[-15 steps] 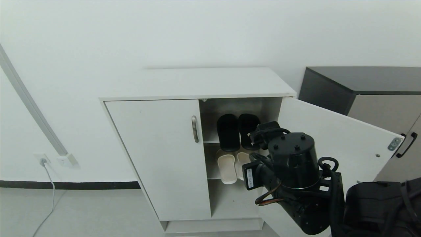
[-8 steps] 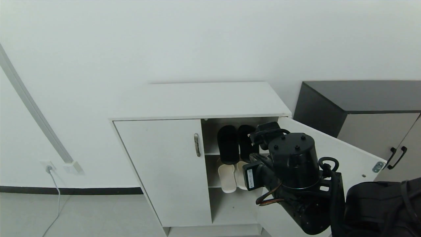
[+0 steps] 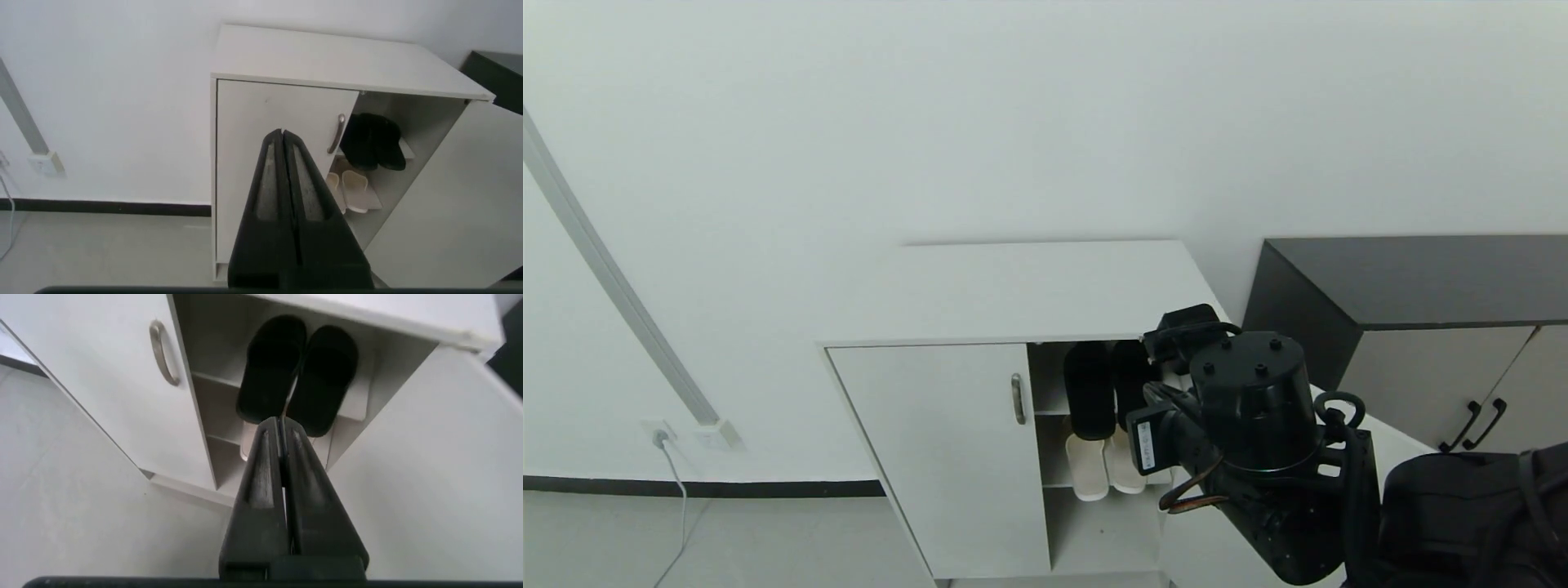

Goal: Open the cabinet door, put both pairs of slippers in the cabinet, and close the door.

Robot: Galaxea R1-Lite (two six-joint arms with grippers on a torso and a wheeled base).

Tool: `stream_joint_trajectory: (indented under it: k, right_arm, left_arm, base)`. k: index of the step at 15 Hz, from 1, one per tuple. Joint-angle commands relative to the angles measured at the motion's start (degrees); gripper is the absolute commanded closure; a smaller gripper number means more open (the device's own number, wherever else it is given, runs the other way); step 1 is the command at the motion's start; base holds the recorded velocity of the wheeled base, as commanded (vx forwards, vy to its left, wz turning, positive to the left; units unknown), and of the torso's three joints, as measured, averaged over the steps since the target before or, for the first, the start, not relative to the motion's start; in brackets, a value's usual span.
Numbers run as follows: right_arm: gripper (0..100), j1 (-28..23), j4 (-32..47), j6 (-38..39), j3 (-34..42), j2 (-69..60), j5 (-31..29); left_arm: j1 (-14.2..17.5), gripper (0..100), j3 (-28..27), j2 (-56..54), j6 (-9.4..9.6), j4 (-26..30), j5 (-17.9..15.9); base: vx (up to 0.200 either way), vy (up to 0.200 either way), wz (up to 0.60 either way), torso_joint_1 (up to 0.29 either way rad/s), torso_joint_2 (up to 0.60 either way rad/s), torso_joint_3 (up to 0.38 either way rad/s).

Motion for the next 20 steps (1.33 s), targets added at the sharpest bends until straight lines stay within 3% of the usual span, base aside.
stream_joint_trajectory:
  k: [1,12,20]
  right_arm:
    - [100,0.11,-0.03,0.03,-0.19,-0.05,-0.01]
    - [100,-0.06,-0.03,-0.05,0.07,-0.14,1.04]
    - [100,-0.41,-0.03,-0.84,0.42,-0.05,1.22]
  left_arm:
    - [0.01,100,-0.02,-0.01,-0.02,-0.01,0.02]
    - [0.01,100,-0.02,0.08,-0.02,-0.01,0.02]
    - [0.01,100,-0.02,0.08,0.07,-0.01,0.02]
  base:
    - [0.0,0.0,0.0,0.261,-0.58,-0.339]
    - [0.0,0.0,0.0,0.207,-0.46,-0.252]
    - [0.0,0.0,0.0,0.011,-0.02,-0.011]
